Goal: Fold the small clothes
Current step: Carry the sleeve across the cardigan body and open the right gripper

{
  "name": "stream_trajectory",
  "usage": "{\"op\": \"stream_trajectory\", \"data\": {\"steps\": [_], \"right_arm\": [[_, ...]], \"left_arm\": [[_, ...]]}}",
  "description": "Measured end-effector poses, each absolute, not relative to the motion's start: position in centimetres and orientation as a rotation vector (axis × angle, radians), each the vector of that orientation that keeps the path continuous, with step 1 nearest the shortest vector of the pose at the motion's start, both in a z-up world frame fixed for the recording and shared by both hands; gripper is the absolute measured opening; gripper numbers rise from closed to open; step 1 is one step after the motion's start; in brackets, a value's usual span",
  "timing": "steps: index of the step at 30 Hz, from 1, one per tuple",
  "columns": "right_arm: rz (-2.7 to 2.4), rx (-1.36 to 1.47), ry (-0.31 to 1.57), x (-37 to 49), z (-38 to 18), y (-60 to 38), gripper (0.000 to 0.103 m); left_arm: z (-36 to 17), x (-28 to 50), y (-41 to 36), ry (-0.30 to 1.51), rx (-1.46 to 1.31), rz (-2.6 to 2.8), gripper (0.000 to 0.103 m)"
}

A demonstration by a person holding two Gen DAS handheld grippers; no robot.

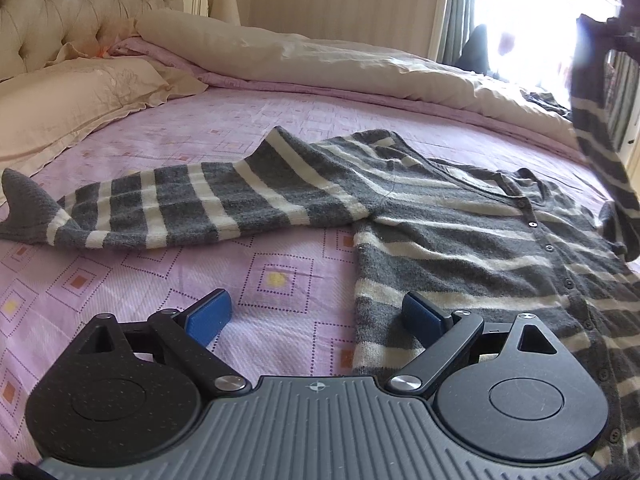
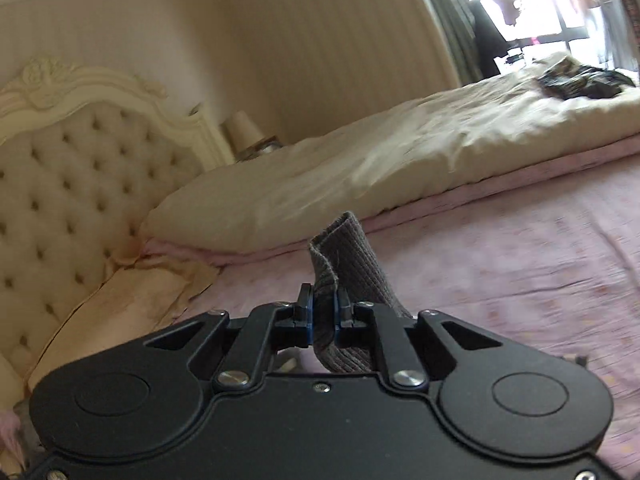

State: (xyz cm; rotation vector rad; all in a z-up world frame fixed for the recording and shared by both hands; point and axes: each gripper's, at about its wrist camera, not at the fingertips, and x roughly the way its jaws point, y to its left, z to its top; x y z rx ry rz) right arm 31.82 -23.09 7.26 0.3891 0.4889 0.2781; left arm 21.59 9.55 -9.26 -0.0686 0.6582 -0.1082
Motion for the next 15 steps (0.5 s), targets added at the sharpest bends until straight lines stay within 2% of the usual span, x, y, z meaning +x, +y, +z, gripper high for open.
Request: {"op": "stream_trajectory", "data": {"steps": [6,7,8,9,11,15], "right_arm": [[0.454,0.283,0.613,33.2,0.2,-12.6,0.018],[0.477,0.284,0.624,32.9,-0.8,-11.5,0.025],[0.484,0.283,0.631,32.3,-1.6,-11.0,0.026],[0.485,0.28,0.634,31.9,-2.3,-11.0,0.027],[0.468,0.284,0.621,30.9,-3.0,-11.6,0.04],[0.39,0.299,0.599,29.4,-3.4,-16.0,0.04]], "left_arm": [[-9.2,21.6,9.7,0.657,-0.081,-0.116,0.094],[-9.2,21.6,9.7,0.657,-0.082,-0.117,0.094],[-9.2,21.6,9.7,0.658,-0.081,-0.118,0.094],[-9.2,21.6,9.7,0.659,-0.08,-0.118,0.094],[-9.1,21.6,9.6,0.664,-0.076,-0.12,0.094],[-8.4,22.2,9.2,0.713,-0.022,-0.145,0.093]]}}
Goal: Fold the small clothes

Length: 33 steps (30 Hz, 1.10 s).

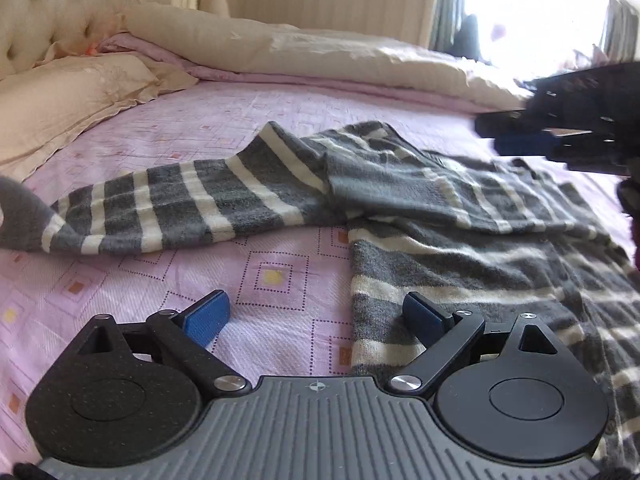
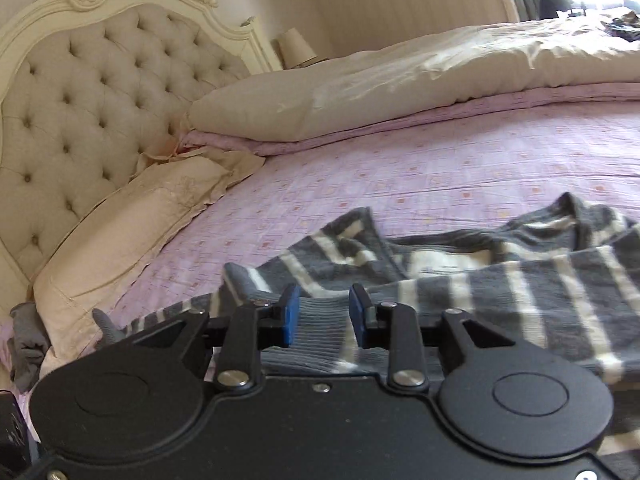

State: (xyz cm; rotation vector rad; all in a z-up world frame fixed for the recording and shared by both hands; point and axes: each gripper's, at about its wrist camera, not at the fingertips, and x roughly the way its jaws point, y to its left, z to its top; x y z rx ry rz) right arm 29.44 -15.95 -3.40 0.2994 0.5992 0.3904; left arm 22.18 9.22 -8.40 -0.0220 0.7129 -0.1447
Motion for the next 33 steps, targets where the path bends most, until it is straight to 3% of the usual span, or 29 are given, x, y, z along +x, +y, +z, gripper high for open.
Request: {"op": "stream_trajectory", "data": {"steps": [11,18,19,21,26,27,28,33], "right_arm": [[0.035,0.352,0.572,27.9,-4.6,-30.8,0.041],[0.006,0.347,0.581,28.8,-6.2,-31.8,0.041],[0.007,0.342,0.582,29.1,-6.3,-31.7,0.045],[0.0,0.329,0.591,29.7,-6.5,-31.5,0.052],[-0.054,0.28,0.683,32.0,-7.8,-30.5,0.052],[-0.06,0.265,0.703,32.2,-8.1,-30.2,0.047],[-0.055,0.241,0.702,32.2,-8.2,-30.0,0.01],[-0.116,0.259,0.683,31.4,-8.6,-32.4,0.007]], "left_arm": [[-3.1,26.1,6.7,0.701,-0.019,-0.209,0.091],[-7.5,29.3,3.3,0.765,-0.044,-0.236,0.091],[-8.4,29.3,3.1,0.763,-0.034,-0.226,0.091],[-9.1,28.0,2.9,0.698,0.003,-0.217,0.091],[-8.5,27.0,3.8,0.644,-0.048,-0.227,0.091],[-8.5,27.0,4.1,0.642,-0.069,-0.227,0.091],[-8.4,27.0,4.4,0.638,-0.09,-0.221,0.091],[-8.2,27.2,5.3,0.624,-0.145,-0.21,0.091]]}}
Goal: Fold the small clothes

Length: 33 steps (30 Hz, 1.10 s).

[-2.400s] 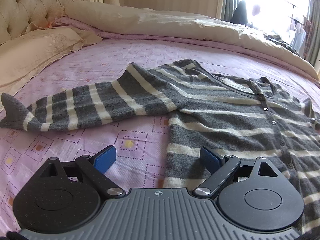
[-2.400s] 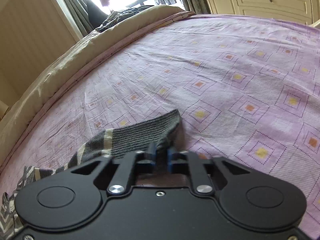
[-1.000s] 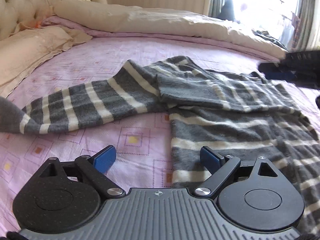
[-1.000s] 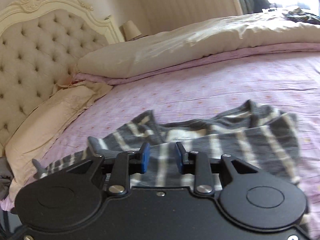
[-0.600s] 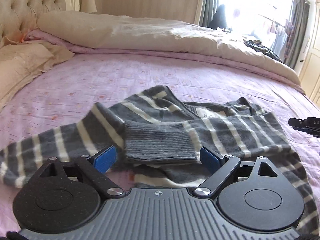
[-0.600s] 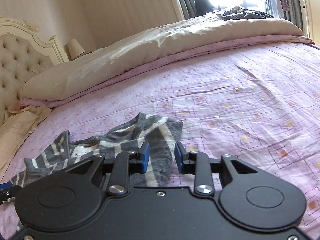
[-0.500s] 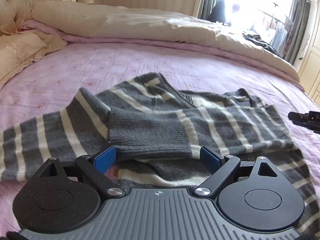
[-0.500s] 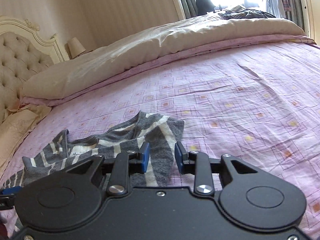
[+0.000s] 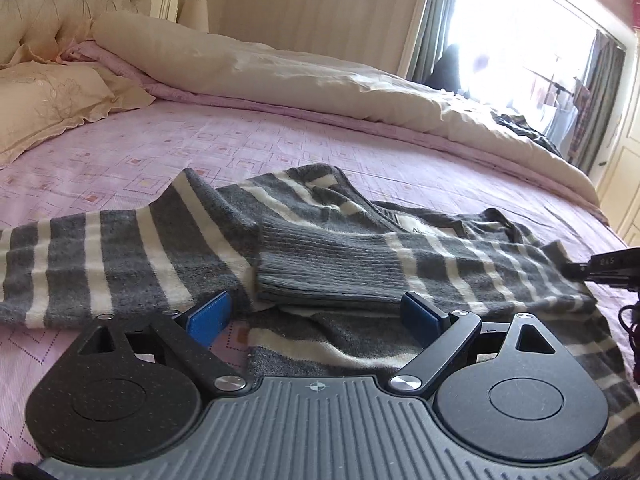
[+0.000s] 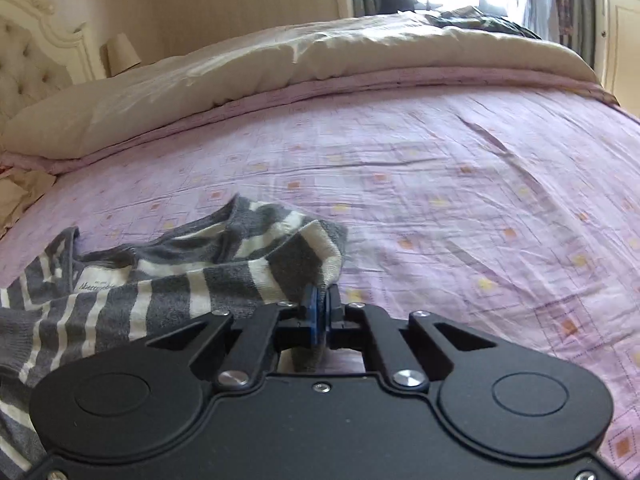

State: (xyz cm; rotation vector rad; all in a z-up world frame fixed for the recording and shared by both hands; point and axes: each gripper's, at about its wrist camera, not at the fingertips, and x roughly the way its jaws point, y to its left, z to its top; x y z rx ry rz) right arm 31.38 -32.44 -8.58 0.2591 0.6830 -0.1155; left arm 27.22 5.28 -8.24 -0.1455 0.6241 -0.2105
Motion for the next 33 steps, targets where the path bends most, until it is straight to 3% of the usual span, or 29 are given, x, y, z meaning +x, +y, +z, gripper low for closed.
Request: {"op": "stream_trajectory", "data": {"steps": [4,6,13,16,19,22,29,33], "right_arm": [[-0.096,0.308,0.668,30.7,-9.3,-34.3,0.006],[-0.125,0.322,0.648,30.0,-8.5,-34.5,0.021],[0.002,0.391,0.562,27.5,-5.5,-31.8,0.021],[-0.002,0.342,0.629,27.4,-6.7,-29.9,0.038],[-0.105,0.314,0.683,27.0,-9.3,-29.7,0.039],[-0.091,0.365,0.61,25.6,-10.0,-30.5,0.04],[-0.037,0.348,0.492,23.1,-6.4,-28.8,0.081],[0.067,0.318,0.466,21.9,-4.8,-25.7,0.083]], "left_arm": [[-8.4,28.1,5.1,0.67,-0.136,-0.191,0.091],[-8.0,28.4,4.9,0.696,-0.121,-0.175,0.091],[-6.5,29.8,3.5,0.761,-0.078,-0.108,0.091],[-8.0,30.4,2.7,0.822,-0.004,-0.078,0.092],[-8.8,29.3,2.0,0.756,0.09,-0.089,0.097],[-9.0,29.1,2.3,0.751,0.064,-0.089,0.101],[-8.1,28.8,3.4,0.773,0.002,-0.161,0.101],[-6.7,27.0,6.6,0.74,-0.051,-0.145,0.101]]}}
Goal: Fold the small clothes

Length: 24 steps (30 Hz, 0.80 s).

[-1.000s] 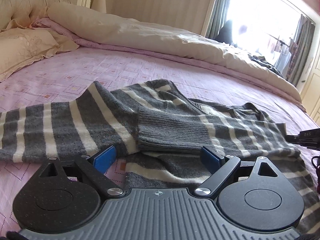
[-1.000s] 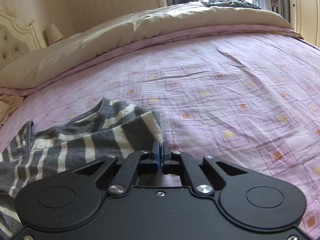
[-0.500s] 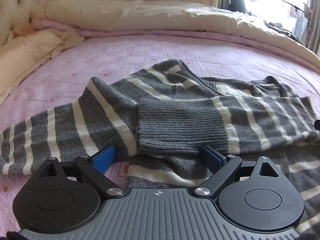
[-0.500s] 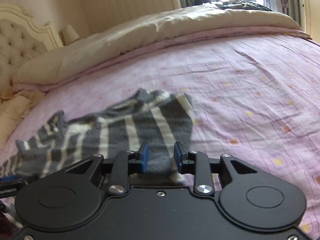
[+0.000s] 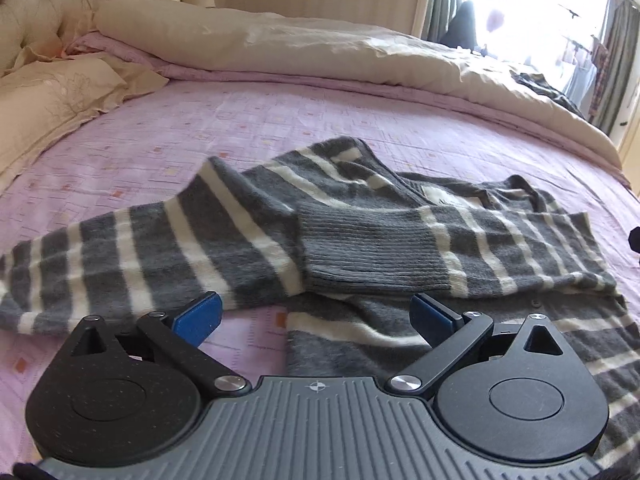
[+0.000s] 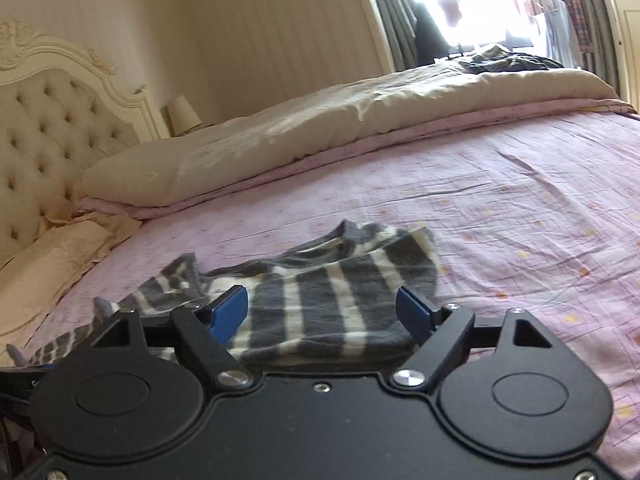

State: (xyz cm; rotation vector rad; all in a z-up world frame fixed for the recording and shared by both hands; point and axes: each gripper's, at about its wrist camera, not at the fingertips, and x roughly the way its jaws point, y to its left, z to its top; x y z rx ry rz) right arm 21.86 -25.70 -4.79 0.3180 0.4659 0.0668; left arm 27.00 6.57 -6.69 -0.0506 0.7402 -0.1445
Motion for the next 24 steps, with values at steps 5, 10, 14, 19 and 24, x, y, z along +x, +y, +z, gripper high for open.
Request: {"op": "stream_trajectory", "data": {"steps": [5,10,14,19,24], "right_arm": [[0.141,0.333,0.507,21.7,-6.3,-22.2,0.084],[0.167,0.333,0.548,21.9,-8.5,-19.6,0.084],[0.151,0.283,0.55,21.8,-10.1,-18.3,0.084],[0.153,0.307,0.543,21.7,-10.6,-18.7,0.085],[0.152,0.244,0.561,21.9,-10.5,-17.7,0.092]], "left_arm": [[-4.7,25.1,12.4,0.684,-0.075,-0.081,0.101],[-3.2,24.1,18.6,0.637,-0.113,0.022,0.101],[-3.1,24.5,23.1,0.647,-0.199,0.104,0.101],[-3.4,25.5,27.5,0.658,-0.348,0.173,0.101],[-4.0,26.7,29.3,0.682,-0.386,0.219,0.101]]}}
